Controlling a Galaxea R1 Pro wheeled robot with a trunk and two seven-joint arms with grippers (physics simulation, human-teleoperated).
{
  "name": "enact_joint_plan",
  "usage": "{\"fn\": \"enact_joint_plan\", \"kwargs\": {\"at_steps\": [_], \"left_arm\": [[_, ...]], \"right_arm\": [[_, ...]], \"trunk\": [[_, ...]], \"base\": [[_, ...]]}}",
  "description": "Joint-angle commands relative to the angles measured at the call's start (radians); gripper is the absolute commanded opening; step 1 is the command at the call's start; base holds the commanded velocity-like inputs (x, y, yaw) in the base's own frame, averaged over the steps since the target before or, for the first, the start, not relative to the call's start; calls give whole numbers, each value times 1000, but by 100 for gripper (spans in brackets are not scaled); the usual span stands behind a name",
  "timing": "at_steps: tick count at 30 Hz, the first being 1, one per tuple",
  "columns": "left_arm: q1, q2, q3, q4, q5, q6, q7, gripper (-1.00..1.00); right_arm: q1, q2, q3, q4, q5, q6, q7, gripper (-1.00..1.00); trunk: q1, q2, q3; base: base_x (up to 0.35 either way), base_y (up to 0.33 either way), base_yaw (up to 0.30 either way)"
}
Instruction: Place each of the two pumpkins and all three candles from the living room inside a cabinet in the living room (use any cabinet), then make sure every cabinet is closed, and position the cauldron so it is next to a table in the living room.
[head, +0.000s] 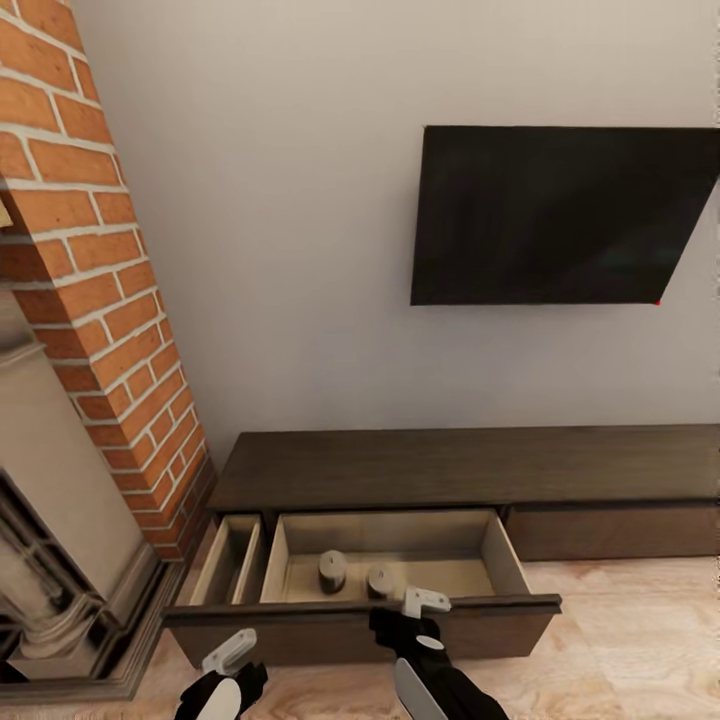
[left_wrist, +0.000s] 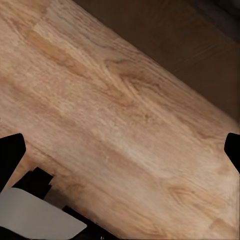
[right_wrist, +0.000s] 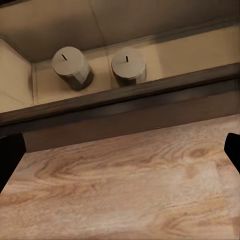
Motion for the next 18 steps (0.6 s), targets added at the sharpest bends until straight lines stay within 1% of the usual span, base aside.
{"fn": "enact_joint_plan", "kwargs": {"at_steps": [1, 3, 8, 10, 12, 18], "left_arm": [[0, 1, -2, -1, 4, -7, 6, 100], [0, 1, -3, 0, 3, -36, 6, 100], [0, 2, -3, 0, 3, -58, 3, 100], [0, 3, -2, 0, 3, -71, 1, 100], [0, 4, -1, 0, 2, -85, 1, 100], [0, 5, 1, 8, 2, -98, -1, 100]], "right_arm": [[-1, -1, 4, 1, -5, -2, -8, 100], [-1, -1, 5, 18, -4, -22, -8, 100], [-1, -1, 5, 40, -4, -48, -8, 100], [-1, -1, 5, 42, -4, -52, -8, 100], [-1, -1, 5, 44, -4, -54, -8, 100], [-1, 0, 5, 46, -4, -55, -8, 100]], "trunk": [[-4, 7, 2], [-12, 21, 8], [-31, 56, 24], [-39, 70, 30], [-47, 84, 37], [-47, 84, 37]], "base": [[-255, 51, 0], [-291, 68, 0], [-318, 82, 6], [-329, 86, 99], [-330, 87, 197], [-331, 72, 259]]}}
